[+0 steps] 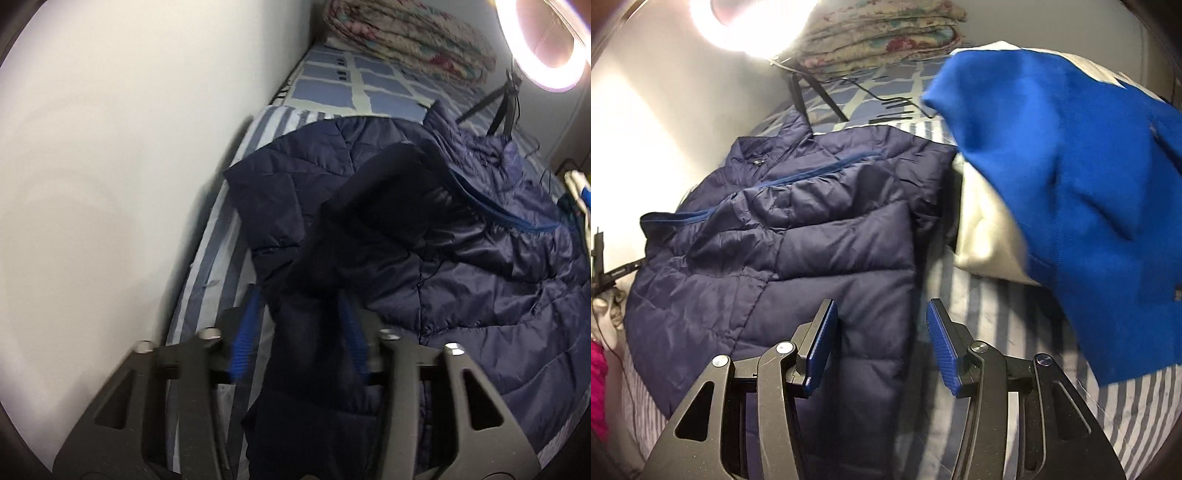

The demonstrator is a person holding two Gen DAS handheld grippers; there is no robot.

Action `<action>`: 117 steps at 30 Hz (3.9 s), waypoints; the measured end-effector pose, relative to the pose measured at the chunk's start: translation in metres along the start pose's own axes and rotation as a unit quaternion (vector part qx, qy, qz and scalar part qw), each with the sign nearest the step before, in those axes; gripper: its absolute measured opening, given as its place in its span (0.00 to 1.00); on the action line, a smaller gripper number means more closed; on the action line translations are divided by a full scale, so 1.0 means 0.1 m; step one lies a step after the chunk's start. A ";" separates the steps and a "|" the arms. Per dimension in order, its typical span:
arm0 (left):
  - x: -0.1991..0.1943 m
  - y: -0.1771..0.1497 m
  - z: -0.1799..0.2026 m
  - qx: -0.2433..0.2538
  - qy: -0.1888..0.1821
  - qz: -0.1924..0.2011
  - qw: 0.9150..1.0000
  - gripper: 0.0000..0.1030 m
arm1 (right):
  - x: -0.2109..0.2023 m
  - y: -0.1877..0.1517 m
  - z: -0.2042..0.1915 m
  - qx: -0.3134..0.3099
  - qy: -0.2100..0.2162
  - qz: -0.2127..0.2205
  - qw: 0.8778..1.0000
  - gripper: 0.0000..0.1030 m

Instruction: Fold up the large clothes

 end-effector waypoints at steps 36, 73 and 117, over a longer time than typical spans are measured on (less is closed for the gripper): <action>0.03 1.66 1.04 0.077 0.090 0.206 0.971 0.00 | -0.10 1.25 0.11 -0.100 -0.221 0.090 0.966 0.01; 0.24 0.19 2.40 0.134 -0.142 -0.006 0.981 0.47 | 0.62 1.56 -0.82 -0.156 -0.047 0.089 0.983 0.16; -0.48 -0.96 2.20 0.147 -0.110 0.011 0.983 0.47 | -0.18 -0.63 -0.09 0.237 -0.015 0.022 0.971 0.64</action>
Point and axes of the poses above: each gripper's, at about its wrist camera, not at the fingertips, and x roughly the way its jaws point, z to its right, y to its top, the point moved 8 cm from there along x, roughly the way its jaws point, and after that the axes turned 15 degrees about -x, right-handed, at the moved point
